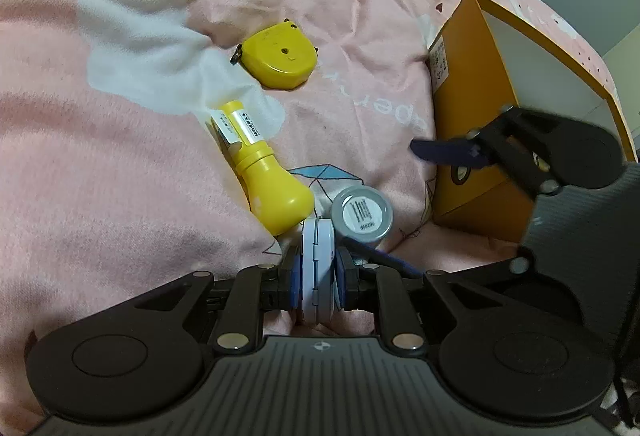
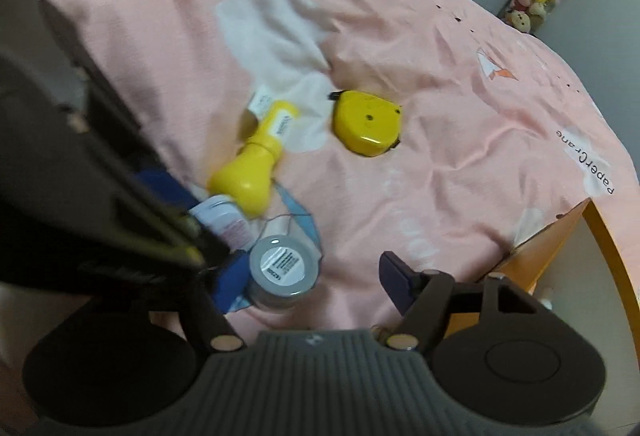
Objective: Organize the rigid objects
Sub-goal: 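Grasp the pink-white tin with the left tool while the right tool grasps the silver tin, then carry both tins over the orange box with both tools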
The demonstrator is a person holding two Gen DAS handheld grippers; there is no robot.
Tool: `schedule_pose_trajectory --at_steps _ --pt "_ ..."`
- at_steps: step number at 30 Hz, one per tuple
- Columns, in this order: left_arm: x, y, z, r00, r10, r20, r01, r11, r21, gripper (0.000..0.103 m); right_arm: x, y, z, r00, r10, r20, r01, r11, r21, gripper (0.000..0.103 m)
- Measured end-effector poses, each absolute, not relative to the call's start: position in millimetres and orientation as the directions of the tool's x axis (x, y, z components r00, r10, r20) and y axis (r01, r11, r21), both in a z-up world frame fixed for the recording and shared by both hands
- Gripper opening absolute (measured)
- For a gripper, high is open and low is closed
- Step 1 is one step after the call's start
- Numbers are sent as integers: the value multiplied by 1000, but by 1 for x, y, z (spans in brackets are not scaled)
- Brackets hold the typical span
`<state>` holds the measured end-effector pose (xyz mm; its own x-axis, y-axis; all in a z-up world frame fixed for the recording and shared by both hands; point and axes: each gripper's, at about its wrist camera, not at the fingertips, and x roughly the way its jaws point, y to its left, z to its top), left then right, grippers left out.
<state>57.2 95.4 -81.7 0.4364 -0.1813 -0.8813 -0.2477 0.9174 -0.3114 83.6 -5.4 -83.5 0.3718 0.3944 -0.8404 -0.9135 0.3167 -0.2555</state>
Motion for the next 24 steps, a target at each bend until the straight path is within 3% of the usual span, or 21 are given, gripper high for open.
schedule_pose_trajectory --at_steps 2,5,18,24 --pt "57 96 -82 436 -181 -882 -250 917 -311 20 87 -2 -89 336 384 -860 -922 321 -217 62" --pt "56 97 -82 439 -185 -879 -250 915 -317 19 88 0 -98 285 376 -882 -934 316 -167 41" --pt "46 89 -62 503 -180 -845 -211 923 -322 19 76 -30 -65 298 434 -850 -903 416 -104 41" --pt "42 80 -31 585 -180 -791 -170 926 -337 19 78 -50 -36 393 456 -799 -864 480 -152 41"
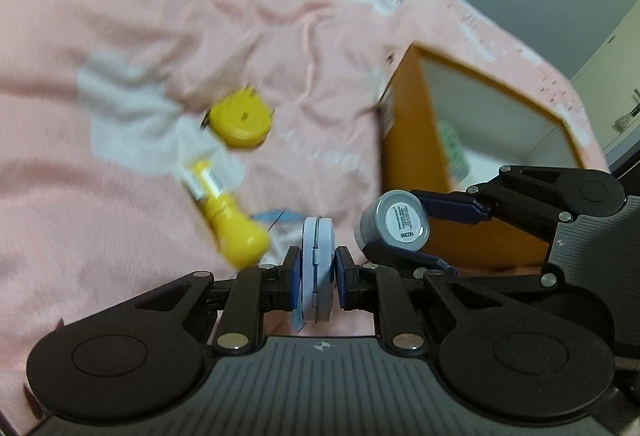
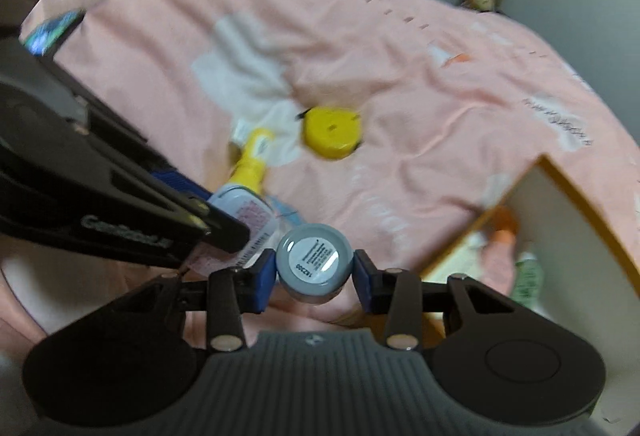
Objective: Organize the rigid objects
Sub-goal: 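Carry both tins over the orange box with both tools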
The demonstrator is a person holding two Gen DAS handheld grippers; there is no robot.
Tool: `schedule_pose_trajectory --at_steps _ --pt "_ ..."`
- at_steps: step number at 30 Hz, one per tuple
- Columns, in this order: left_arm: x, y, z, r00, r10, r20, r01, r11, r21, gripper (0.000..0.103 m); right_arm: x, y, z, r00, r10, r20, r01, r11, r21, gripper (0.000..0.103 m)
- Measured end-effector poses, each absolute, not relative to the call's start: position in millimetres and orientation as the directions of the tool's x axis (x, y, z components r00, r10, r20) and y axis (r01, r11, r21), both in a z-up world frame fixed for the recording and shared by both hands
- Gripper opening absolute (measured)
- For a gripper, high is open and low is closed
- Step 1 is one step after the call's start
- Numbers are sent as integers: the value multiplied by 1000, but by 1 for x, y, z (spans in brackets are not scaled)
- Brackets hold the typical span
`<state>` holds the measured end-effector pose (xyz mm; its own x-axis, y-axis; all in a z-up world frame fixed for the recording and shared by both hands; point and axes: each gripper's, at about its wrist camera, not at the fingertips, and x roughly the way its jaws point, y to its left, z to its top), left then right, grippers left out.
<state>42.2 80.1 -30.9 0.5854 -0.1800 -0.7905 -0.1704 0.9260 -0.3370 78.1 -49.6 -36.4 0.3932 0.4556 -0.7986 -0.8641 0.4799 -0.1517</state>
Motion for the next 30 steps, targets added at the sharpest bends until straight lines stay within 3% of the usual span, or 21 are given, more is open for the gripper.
schedule_pose_trajectory --at_steps 9,15,19,30 --pt "59 54 21 706 -203 -678 -59 938 -341 19 92 -92 19 498 523 -692 -791 600 -115 41" --pt "87 16 42 726 -293 -622 72 932 -355 19 113 -126 43 593 457 -663 -707 690 -156 41" --pt "108 -14 45 718 -359 -596 156 918 -366 19 135 -155 49 621 395 -678 -644 750 -153 41" --pt "193 -79 11 594 -451 -666 199 885 -421 19 206 -227 6 592 191 -783 -451 884 -125 41"
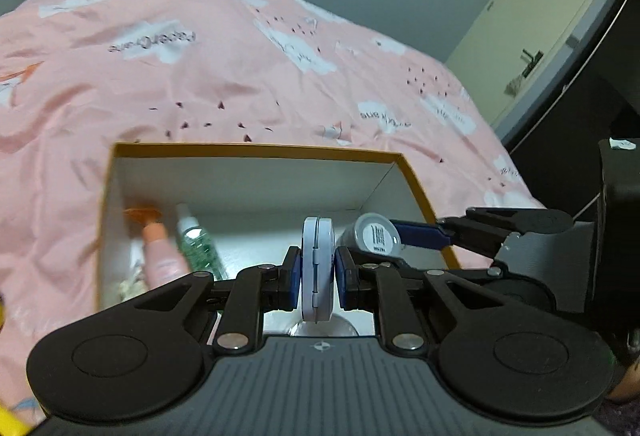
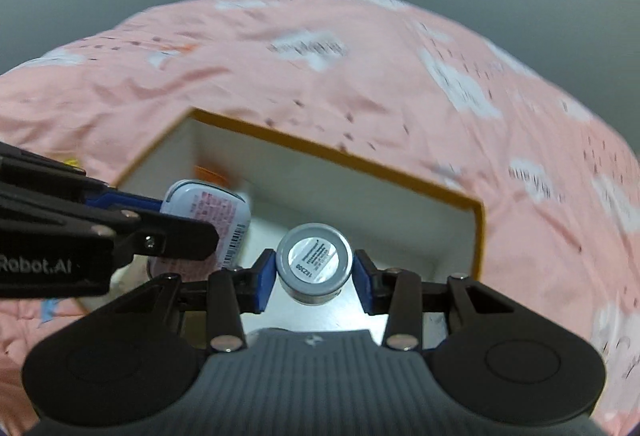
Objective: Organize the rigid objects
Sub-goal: 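Carry both tins over the orange box with both tools, then lower both tins into the box and open both tools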
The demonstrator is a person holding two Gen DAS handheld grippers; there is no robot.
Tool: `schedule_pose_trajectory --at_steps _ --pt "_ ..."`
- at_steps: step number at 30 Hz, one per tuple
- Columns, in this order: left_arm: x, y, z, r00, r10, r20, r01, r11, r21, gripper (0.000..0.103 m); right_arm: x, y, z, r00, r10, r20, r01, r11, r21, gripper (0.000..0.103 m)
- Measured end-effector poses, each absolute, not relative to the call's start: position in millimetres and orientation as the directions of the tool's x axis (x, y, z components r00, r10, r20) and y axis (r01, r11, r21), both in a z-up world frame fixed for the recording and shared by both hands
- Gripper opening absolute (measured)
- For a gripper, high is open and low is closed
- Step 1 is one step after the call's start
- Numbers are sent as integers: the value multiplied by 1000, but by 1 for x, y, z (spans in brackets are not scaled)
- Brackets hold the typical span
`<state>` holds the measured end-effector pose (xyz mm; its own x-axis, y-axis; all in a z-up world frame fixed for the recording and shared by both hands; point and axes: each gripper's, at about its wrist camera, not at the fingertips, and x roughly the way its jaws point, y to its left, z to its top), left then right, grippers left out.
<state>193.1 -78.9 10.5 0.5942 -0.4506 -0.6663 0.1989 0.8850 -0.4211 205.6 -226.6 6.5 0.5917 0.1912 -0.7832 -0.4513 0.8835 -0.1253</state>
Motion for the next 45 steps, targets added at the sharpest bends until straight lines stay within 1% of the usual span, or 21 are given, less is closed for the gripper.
schedule_pose_trajectory --at_steps 4,12,20,22,26,31,32,33,34,36,38,45 --pt "222 -86 -5 544 -492 -680 175 859 -481 19 225 -237 -10 572 143 -807 -426 893 -144 41" --pt "264 -94 -35 462 -509 -727 140 851 -507 19 258 -238 -39 517 88 -851 -427 889 -167 41" --pt "282 -88 -56 407 -510 -758 90 848 -523 19 273 -231 -50 482 81 -872 -451 877 -168 41" --pt "285 -89 -59 406 -498 -767 88 856 -509 19 276 -230 -53 473 80 -878 -449 879 -161 41" --pt "287 -89 -68 402 -431 -808 58 893 -447 19 277 -230 -55 457 89 -885 -446 884 -142 41" --pt "288 -81 -78 387 -407 -827 13 900 -437 21 277 -229 -56 449 82 -890 -448 882 -144 41" --pt "289 -80 -79 383 -408 -829 9 899 -438 23 277 -229 -57 446 83 -891 -447 884 -141 41" --pt "288 -79 -80 381 -410 -828 6 897 -442 29 277 -229 -57 444 85 -892 -446 884 -138 41" --pt "287 -79 -79 381 -414 -827 4 895 -446 32 277 -229 -57 443 85 -893 -446 885 -137 41" --pt "284 -76 -77 382 -425 -820 1 888 -460 47 277 -228 -57 440 83 -894 -445 885 -137 41" --pt "281 -76 -71 399 -419 -816 11 892 -453 50 278 -228 -55 436 86 -896 -440 888 -130 41" --pt "268 -64 -45 484 -348 -803 74 931 -359 51 283 -223 -45 442 116 -890 -425 901 -93 41"
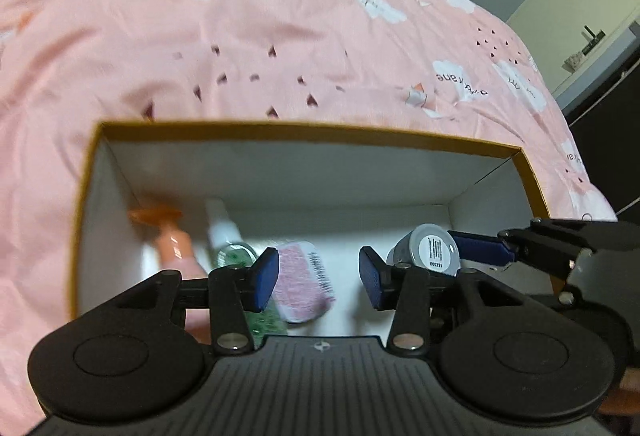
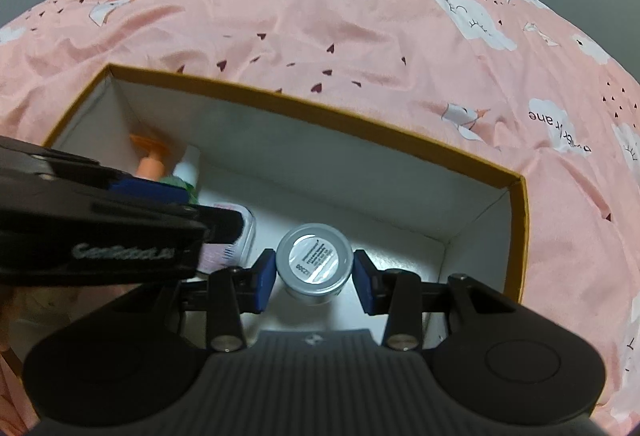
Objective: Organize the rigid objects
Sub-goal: 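Lower both tins into the box and open both tools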
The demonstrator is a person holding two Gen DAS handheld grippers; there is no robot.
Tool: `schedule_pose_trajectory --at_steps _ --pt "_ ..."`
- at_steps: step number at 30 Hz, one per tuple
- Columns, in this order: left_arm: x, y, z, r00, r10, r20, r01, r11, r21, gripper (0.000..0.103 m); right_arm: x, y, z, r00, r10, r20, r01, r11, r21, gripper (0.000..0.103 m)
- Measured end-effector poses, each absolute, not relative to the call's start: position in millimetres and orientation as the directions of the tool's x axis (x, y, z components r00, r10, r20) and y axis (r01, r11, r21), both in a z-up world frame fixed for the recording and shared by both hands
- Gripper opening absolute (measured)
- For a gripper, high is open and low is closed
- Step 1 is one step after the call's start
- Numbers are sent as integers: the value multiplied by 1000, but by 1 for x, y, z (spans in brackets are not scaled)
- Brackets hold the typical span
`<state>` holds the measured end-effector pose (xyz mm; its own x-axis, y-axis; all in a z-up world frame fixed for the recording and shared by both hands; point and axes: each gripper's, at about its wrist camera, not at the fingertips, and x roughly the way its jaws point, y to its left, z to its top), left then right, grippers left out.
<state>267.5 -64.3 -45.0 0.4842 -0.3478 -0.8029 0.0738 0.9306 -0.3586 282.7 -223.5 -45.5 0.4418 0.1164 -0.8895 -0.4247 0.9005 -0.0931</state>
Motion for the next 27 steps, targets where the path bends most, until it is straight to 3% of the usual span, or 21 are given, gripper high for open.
schedule_pose_trajectory --at_steps 27 --pt "254 -39 -42 508 -322 -799 56 938 -342 51 303 -203 -83 339 38 -940 -357 930 -91 43"
